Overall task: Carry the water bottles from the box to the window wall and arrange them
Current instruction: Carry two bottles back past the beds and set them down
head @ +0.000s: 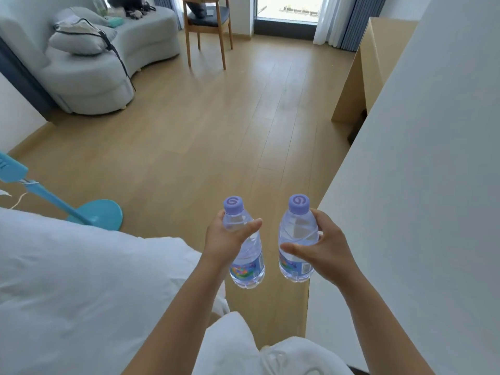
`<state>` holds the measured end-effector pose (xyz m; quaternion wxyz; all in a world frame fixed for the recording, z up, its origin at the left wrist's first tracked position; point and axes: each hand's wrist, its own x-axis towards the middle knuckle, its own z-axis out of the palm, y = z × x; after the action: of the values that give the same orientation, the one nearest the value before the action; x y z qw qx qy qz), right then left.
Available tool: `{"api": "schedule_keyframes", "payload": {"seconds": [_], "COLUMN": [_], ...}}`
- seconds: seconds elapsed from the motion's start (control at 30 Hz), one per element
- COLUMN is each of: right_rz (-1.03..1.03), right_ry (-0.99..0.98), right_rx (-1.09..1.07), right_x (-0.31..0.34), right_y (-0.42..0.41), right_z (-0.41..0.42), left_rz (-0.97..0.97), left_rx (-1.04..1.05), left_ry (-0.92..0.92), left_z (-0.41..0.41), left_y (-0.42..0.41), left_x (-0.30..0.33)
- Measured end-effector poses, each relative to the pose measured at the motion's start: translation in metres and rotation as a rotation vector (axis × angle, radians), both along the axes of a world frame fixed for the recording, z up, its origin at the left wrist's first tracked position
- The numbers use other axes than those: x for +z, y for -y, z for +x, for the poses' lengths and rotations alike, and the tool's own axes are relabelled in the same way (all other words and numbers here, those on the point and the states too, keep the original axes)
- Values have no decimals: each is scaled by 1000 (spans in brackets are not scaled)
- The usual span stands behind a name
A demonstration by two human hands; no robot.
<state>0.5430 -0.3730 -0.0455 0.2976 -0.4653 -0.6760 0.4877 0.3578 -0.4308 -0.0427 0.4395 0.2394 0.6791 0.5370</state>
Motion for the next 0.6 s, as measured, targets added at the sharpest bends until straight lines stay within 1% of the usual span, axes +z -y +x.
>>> {"api": "schedule_keyframes", "payload": {"seconds": [0.2,0.3,0.47,0.6], "right_rz": [-4,4,34,57], "right_ry": [47,41,32,16], "right_rx": [-71,-156,-280,-381], "right_x": [-7,-11,1,11], "right_y": [-99,-160,-259,-321], "right_z": [-25,-45,-81,-100], "left_rz": [21,30,43,76], "left_rx": [-70,-163,-269,-328], "left_ry": [8,44,14,21], "left_z": [-36,-57,-95,-115], "left_y": [-122,-194,-313,-394], "left_x": [-15,-17,2,19]}}
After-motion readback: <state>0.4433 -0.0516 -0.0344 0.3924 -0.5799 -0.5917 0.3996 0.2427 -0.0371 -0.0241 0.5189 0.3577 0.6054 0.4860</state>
